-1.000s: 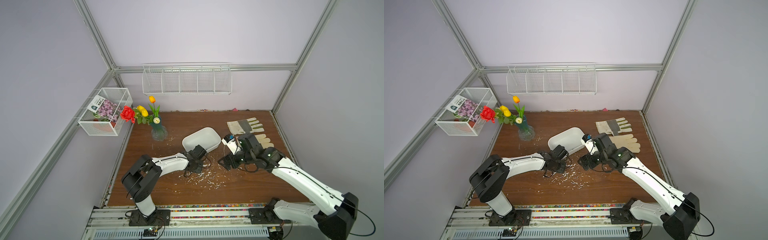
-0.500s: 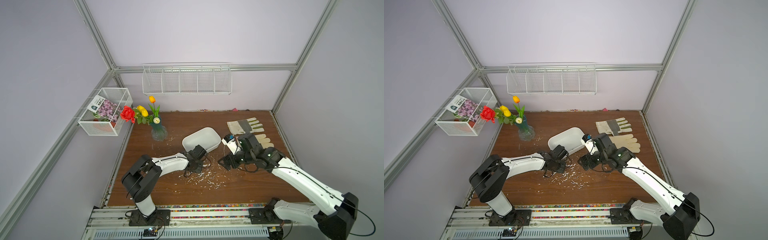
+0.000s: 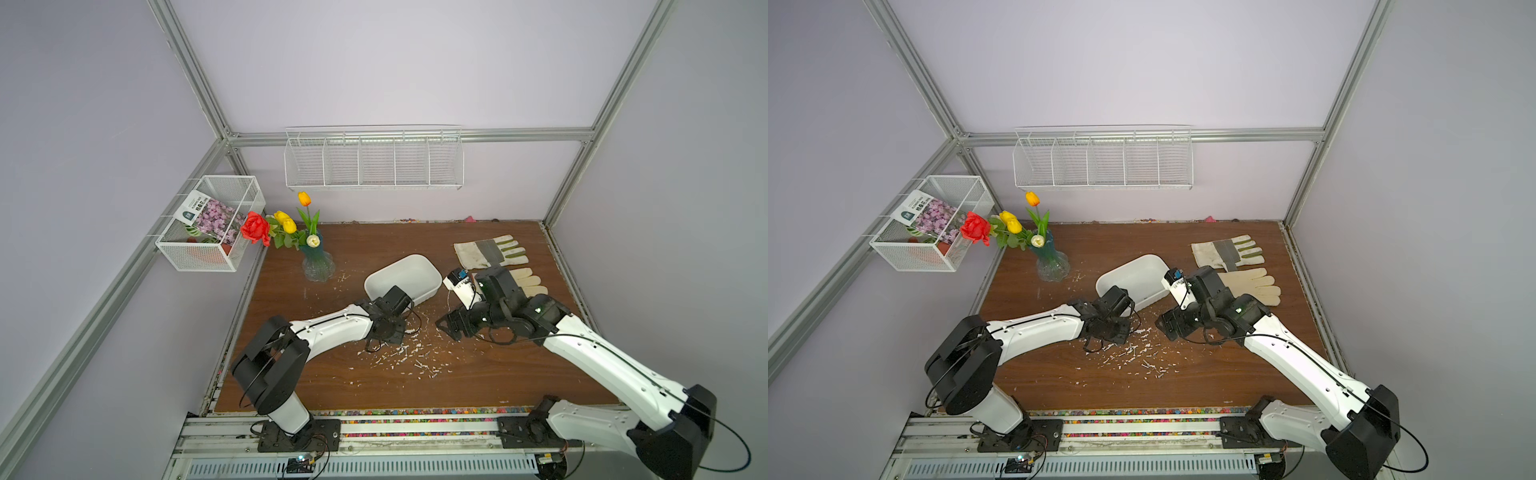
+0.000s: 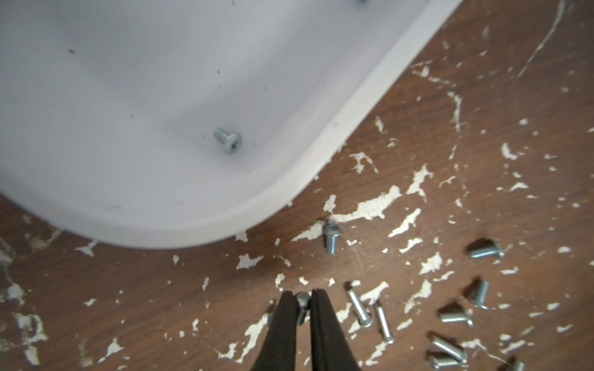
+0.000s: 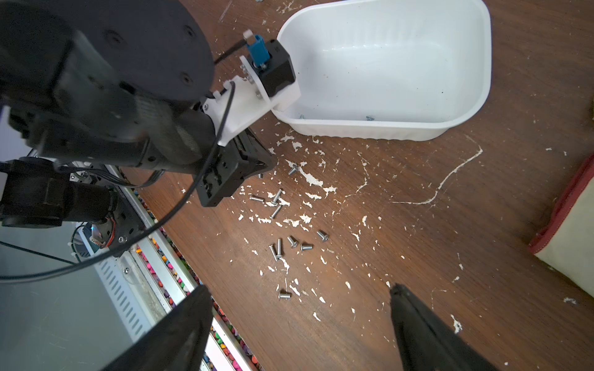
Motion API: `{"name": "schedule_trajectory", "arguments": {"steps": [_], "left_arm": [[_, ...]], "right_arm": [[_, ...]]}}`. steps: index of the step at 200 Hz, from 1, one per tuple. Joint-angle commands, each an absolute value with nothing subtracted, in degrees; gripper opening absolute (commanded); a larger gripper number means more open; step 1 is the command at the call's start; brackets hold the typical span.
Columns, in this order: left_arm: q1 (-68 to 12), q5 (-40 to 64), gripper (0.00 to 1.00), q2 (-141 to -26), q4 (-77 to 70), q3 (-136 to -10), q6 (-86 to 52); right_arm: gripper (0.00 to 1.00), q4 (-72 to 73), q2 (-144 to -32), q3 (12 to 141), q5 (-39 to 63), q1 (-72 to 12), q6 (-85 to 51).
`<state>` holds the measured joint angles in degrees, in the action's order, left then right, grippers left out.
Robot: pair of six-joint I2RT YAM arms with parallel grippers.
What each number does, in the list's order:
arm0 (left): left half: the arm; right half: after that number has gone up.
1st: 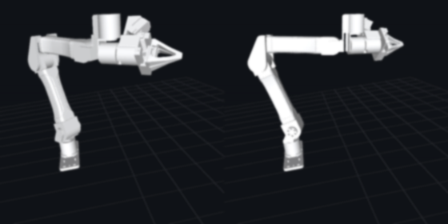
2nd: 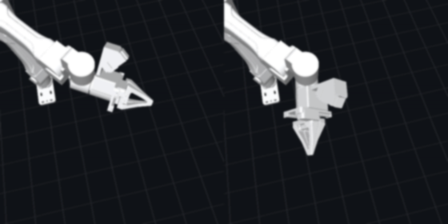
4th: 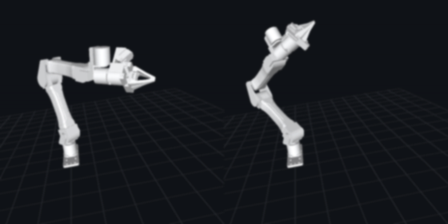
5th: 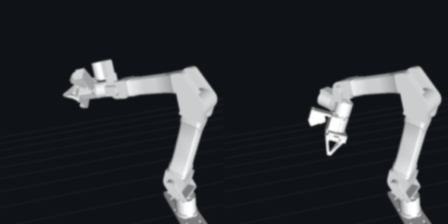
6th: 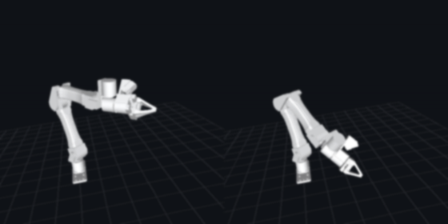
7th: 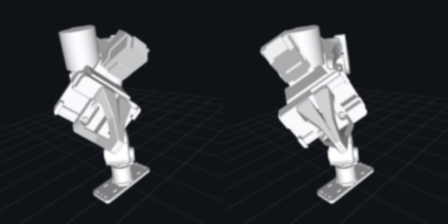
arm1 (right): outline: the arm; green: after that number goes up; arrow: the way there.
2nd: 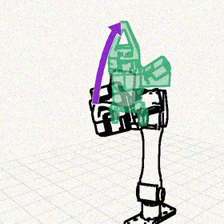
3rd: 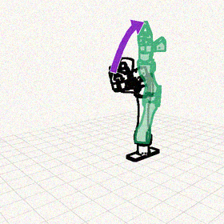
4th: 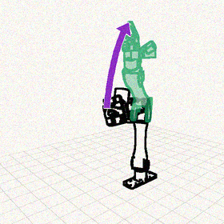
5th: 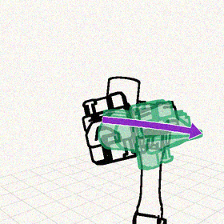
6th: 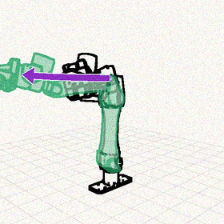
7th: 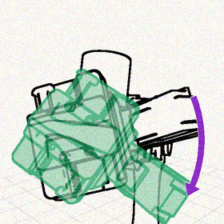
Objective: Put the screws on the desktop into the storage box
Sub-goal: Pick up the screw from the center of the board, then place the screw in the storage box.
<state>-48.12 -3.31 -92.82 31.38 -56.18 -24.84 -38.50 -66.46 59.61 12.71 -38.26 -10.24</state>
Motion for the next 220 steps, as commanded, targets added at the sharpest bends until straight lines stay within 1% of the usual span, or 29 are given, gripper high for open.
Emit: {"name": "schedule_trajectory", "arguments": {"steps": [1, 26, 61, 80, 89, 96, 108, 117, 125, 147, 159, 179, 197, 220], "left_arm": [[-47.7, -2.3, 0.13, -90.8, 32.9, -59.1, -24.3], [-47.0, -3.1, 0.13, -89.9, 34.0, -61.4, -23.9], [-43.6, -2.8, 0.13, -90.2, 34.7, -66.0, -21.3], [-42.1, -4.3, 0.14, -92.3, 35.3, -69.6, -19.0], [-40.9, -4.3, 0.16, -94.0, 35.7, -71.3, -17.8], [-40.0, -4.5, 0.19, -95.3, 35.9, -72.5, -17.2], [-38.5, -3.7, 0.3, -97.1, 35.8, -74.2, -16.4], [-37.9, -3.1, 0.35, -98.0, 35.5, -75.0, -16.3], [-37.6, -2.8, 0.4, -98.3, 35.4, -75.5, -16.2], [-37.4, -3.5, 0.57, -97.5, 36.7, -76.7, -15.9], [-37.2, -3.7, 0.63, -96.2, 38.0, -77.1, -15.6], [-36.9, -3.8, 0.75, -93.5, 41.0, -77.6, -14.8], [-36.8, -2.9, 0.86, -90.5, 43.6, -76.8, -13.6], [-36.8, -1.5, 0.93, -85.8, 45.8, -73.3, -12.4]], "right_arm": [[0.89, -38.1, -66.8, 58.7, 13.3, -38.3, -10.0], [0.89, -38.1, -66.7, 58.7, 13.3, -38.2, -10.0], [0.89, -38.1, -66.5, 58.8, 13.2, -38.3, -10.1], [0.89, -38.1, -66.4, 58.8, 13.3, -38.2, -10.0], [0.89, -38.1, -66.3, 58.8, 13.3, -38.3, -10.0], [0.89, -38.1, -66.3, 58.7, 13.4, -38.3, -10.0], [0.89, -38.1, -66.3, 58.8, 13.4, -38.3, -10.0], [0.89, -38.1, -66.2, 58.8, 13.3, -38.2, -10.0], [0.89, -38.1, -66.2, 58.7, 13.2, -38.3, -10.1], [0.9, -38.0, -66.5, 58.7, 13.2, -38.3, -10.1], [0.89, -38.0, -66.8, 58.7, 13.0, -38.3, -10.2], [0.9, -37.7, -67.5, 58.7, 12.5, -38.3, -10.1], [0.89, -37.9, -69.4, 58.9, 9.0, -38.4, -11.0], [0.88, -37.0, -72.4, 59.0, 7.0, -38.5, -12.4]]}}
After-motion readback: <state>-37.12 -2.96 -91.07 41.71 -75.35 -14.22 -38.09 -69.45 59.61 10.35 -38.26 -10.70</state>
